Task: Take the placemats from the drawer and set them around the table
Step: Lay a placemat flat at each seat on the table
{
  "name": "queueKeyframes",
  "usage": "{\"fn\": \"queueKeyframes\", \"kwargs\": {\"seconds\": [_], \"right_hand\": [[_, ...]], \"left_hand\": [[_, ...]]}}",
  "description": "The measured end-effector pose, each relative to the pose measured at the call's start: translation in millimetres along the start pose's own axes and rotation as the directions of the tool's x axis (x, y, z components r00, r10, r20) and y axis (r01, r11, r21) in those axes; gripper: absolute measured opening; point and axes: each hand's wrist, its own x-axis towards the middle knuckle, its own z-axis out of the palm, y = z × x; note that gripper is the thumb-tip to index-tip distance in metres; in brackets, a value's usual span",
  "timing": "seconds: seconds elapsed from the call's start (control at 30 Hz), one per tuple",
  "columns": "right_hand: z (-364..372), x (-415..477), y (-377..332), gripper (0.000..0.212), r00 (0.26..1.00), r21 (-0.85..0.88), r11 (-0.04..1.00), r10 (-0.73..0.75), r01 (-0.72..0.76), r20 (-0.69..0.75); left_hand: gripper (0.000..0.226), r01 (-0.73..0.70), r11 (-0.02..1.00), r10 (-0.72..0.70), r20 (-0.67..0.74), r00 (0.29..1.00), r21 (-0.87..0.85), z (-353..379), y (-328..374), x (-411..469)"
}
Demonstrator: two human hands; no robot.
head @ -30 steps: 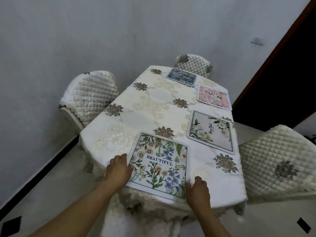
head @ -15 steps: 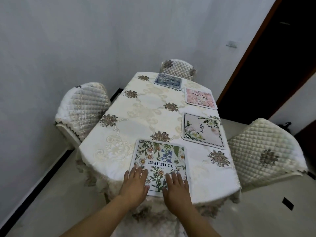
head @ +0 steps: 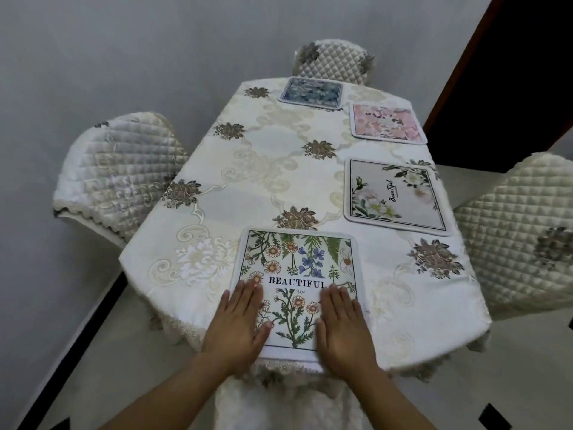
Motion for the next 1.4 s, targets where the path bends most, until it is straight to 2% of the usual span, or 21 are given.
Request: {"fn": "queueKeyframes", "kwargs": {"seconds": [0.17,0.33,0.47,0.53,0.67,0.73,0.87,1.0,1.13,1.27,1.4], "right_hand": [[-10.6,-10.1,41.6,0.072,0.994,0.021,0.994,0.105,-0.105,0.023],[-21.6,-0.4,26.3,0.084,0.992,-0.006,0.993,0.118,-0.117,0.038],[-31.8,63.6,-8.5,0.070,0.997,-0.006,1.000,-0.020,0.021,0.070],[-33.4,105.0,-28.3,0.064,0.993,-0.019,0.997,-0.074,0.076,0.088],[-28.0,161.7,-41.9,0.061,0.988,-0.017,0.999,-0.041,0.044,0.152],[-19.5,170.7,-36.4,0.061,0.988,-0.028,0.998,-0.047,0.051,0.145],[-6.2,168.5,-12.5,0.066,0.995,-0.053,0.995,-0.085,0.087,0.046],[-19.7,158.6,47.6,0.067,0.998,-0.025,0.998,0.060,-0.061,-0.017],[-34.9,129.3,98.0,0.072,0.984,-0.071,0.981,0.179,-0.178,0.007],[-41.4,101.5,93.0,0.071,0.961,-0.125,0.963,0.252,-0.237,0.114],[-47.3,68.1,57.2,0.053,0.975,-0.154,0.973,0.192,-0.173,0.113]], "left_hand": [[0.077,-0.002,0.999,0.003,0.024,1.000,-0.049,1.4,-10.5,-0.1],[0.074,-0.027,0.996,0.028,0.010,1.000,-0.080,-0.9,-11.5,16.7],[0.064,-0.090,0.992,0.085,-0.067,0.994,-0.084,-15.6,4.1,81.0],[0.061,-0.105,0.992,0.101,-0.060,0.993,-0.069,-18.6,12.7,120.1],[0.059,-0.085,0.996,0.086,0.014,0.996,-0.025,-15.2,8.5,171.2],[0.059,-0.090,0.996,0.090,-0.013,0.996,0.006,-11.8,-1.9,179.5],[0.064,-0.102,0.995,0.102,-0.045,0.994,0.016,-8.4,-23.7,184.8],[0.062,-0.031,0.999,0.030,-0.035,0.999,-0.043,-16.0,-46.8,189.6],[0.068,0.062,0.997,-0.062,-0.001,0.998,-0.051,-22.4,-73.4,180.7],[0.065,0.149,0.988,-0.145,0.073,0.987,-0.048,-27.7,-71.3,150.4],[0.052,0.061,0.996,-0.058,0.043,0.997,-0.070,-40.0,-53.9,86.6]]}}
